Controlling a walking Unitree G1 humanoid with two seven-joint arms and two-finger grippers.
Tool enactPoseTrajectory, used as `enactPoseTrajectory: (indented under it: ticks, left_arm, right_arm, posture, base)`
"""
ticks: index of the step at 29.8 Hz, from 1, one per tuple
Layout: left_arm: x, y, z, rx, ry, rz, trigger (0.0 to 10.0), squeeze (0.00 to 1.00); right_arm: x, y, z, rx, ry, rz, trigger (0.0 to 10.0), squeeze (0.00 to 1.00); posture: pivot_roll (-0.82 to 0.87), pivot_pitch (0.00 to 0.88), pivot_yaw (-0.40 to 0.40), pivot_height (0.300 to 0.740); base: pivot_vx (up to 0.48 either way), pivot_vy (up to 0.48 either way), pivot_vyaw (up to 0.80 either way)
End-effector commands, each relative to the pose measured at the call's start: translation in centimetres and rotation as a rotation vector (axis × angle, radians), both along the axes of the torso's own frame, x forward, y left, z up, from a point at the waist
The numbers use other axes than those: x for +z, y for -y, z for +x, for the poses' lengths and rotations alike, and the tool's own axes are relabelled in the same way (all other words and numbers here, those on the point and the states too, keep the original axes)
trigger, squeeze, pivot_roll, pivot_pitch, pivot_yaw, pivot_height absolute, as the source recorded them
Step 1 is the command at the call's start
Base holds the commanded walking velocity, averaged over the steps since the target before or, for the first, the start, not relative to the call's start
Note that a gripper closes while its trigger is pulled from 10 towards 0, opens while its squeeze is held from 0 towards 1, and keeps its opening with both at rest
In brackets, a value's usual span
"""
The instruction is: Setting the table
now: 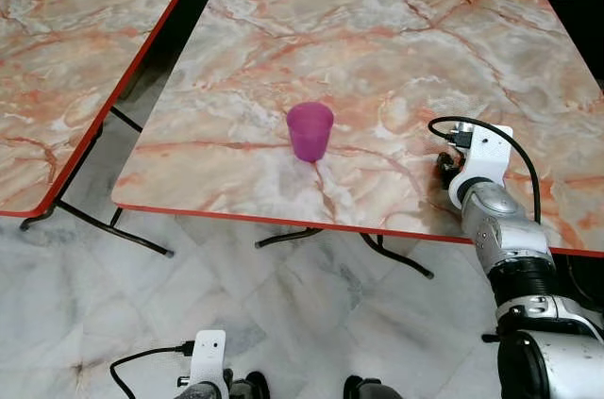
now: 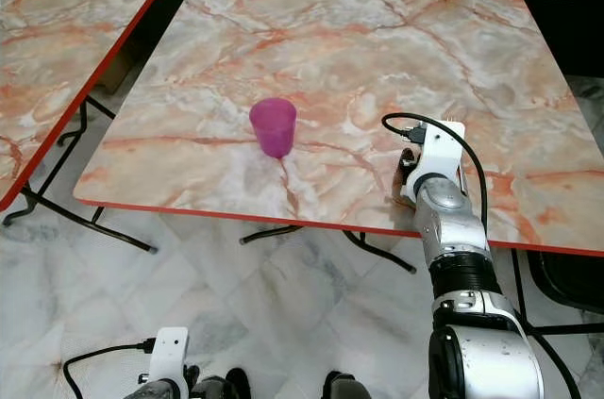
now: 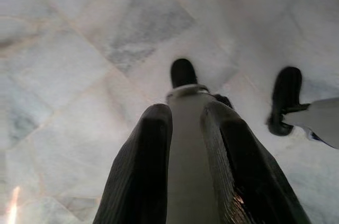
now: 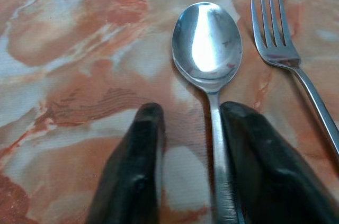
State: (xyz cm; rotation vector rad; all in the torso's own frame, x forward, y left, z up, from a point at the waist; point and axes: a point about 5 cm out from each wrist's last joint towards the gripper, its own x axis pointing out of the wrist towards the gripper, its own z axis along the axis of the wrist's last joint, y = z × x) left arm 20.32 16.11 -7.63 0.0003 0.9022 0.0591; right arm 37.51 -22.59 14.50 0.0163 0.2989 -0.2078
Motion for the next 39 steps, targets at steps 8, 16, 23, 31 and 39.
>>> enactPoseTrajectory:
  ticks: [8,16,23,31,39]
  left_arm:
    - [0.5,-6.3,-1.0,0.124,0.041,0.096,10.0,0.0]
    - [0.6,-7.7,-1.5,0.146,0.044,0.139,10.0,0.0]
    - [0.4,-8.1,-2.2,0.153,0.037,0.142,10.0,0.0]
    - [0.3,-7.2,-2.1,0.141,0.038,0.137,10.0,0.0]
    - [0.2,-6.9,-2.1,0.134,0.043,0.136,10.0,0.0]
  right_arm:
    - [-1.7,0.2,-0.6,-0.017,-0.064,0.026,0.0,0.0]
    - [-1.6,0.1,-0.6,-0.011,-0.061,0.026,0.0,0.0]
    - [-1.6,-0.1,-0.5,-0.005,-0.058,0.029,0.0,0.0]
    - [-1.0,-0.8,-0.2,0.044,0.012,0.032,0.0,0.0]
    - [2.2,-2.4,-0.1,0.139,0.259,0.008,10.0,0.0]
  posture:
    - [-0.08,0.225,0.027,0.74]
    - [-0.08,0.224,0.025,0.74]
    - [-0.08,0.223,0.024,0.74]
    - [-0.09,0.216,0.021,0.74]
    - [-0.09,0.199,0.017,0.74]
  base:
    - [0.0,0.0,0.0]
    - [0.0,0.0,0.0]
    - [0.0,0.0,0.0]
    - [0.0,0.0,0.0]
    - [0.0,0.0,0.0]
